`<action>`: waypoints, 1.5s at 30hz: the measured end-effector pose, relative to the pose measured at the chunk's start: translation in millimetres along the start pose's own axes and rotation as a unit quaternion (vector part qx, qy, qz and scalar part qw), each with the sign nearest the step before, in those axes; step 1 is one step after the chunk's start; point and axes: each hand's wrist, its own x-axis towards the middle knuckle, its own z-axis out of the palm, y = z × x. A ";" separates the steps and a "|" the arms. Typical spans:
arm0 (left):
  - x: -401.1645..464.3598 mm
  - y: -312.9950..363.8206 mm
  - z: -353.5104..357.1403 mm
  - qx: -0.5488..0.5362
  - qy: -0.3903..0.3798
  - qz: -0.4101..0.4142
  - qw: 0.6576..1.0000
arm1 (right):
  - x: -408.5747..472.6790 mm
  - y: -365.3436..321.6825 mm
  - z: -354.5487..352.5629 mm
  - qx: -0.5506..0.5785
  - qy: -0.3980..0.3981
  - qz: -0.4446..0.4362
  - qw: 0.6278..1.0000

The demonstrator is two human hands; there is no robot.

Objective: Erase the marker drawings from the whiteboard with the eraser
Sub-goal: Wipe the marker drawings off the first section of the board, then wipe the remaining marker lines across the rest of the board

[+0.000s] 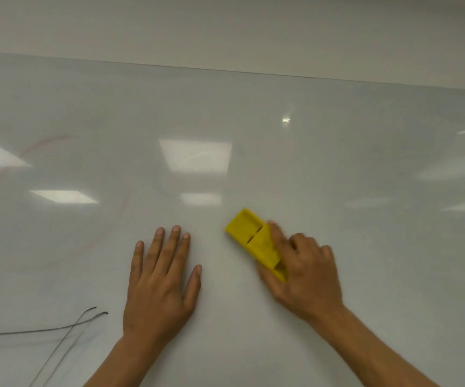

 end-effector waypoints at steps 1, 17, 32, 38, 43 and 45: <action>-0.3 0.4 -0.3 -0.002 -0.004 -0.002 1.000 | 7.5 10.2 -1.7 -0.002 0.004 0.054 0.999; 11.5 -11.7 -23.9 -0.035 -0.015 0.237 0.971 | 19.2 -78.0 6.4 0.069 -0.096 -0.107 0.987; 70.7 -20.9 -11.2 -0.011 0.066 0.281 0.957 | 12.8 25.2 11.1 0.085 -0.058 0.035 0.994; 193.5 -55.9 -15.9 0.041 0.101 0.044 0.993 | 12.5 25.1 22.0 0.044 -0.071 0.114 0.990; 207.6 -25.8 -9.0 -0.009 0.098 -0.067 0.993 | 12.8 26.0 25.7 0.038 -0.075 0.117 0.990; 185.3 6.0 -3.3 -0.028 0.094 0.019 0.995 | 12.9 25.9 25.5 0.039 -0.073 0.120 0.989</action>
